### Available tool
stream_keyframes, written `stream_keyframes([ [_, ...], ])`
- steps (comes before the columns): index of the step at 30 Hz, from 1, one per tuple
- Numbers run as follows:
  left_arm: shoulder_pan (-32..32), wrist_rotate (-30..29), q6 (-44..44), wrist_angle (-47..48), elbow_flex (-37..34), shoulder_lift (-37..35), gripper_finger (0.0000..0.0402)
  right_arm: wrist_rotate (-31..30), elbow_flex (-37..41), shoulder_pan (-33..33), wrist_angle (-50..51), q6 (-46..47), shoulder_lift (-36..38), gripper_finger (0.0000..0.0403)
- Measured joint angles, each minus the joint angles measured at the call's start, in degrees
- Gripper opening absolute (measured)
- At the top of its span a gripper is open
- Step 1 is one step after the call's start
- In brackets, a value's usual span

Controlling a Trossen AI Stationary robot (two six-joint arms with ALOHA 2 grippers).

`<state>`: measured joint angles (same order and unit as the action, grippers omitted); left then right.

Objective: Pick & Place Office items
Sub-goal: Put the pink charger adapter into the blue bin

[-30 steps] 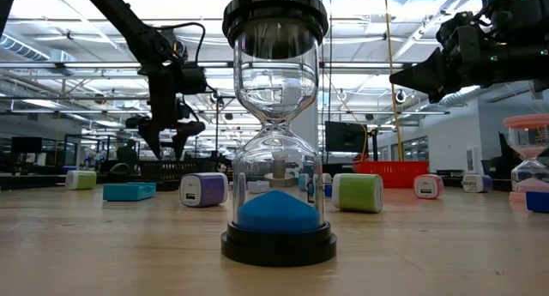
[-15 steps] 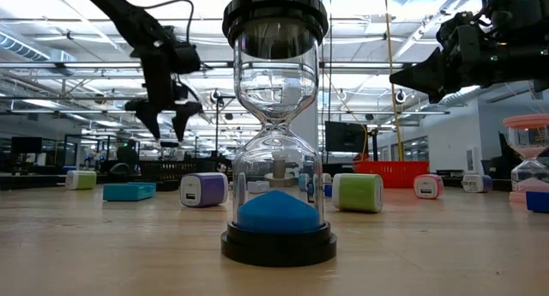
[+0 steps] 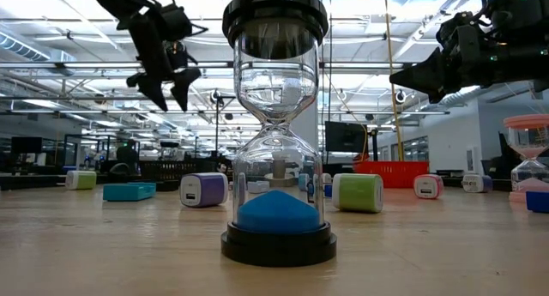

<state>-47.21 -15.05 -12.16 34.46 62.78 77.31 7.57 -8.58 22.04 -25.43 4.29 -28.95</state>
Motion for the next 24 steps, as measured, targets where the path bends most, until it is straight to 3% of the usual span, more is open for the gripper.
stream_keyframes([
  [12, 11.42, 0.26, 4.28, -7.43, -0.02, -1.46, 0.0133, 0.31, 0.0, 0.0, 0.02, 2.56, 0.02, 0.0],
  [18, 17.81, 4.23, 5.61, -18.03, -1.28, -1.52, 0.0085, 2.02, 0.0, 0.0, 0.49, 2.58, 0.02, 0.0],
  [24, 19.51, 6.4, 4.76, -28.17, -6.3, -1.48, 0.0051, 2.12, 0.0, -0.02, 0.46, 4.36, 0.0, 0.0],
])
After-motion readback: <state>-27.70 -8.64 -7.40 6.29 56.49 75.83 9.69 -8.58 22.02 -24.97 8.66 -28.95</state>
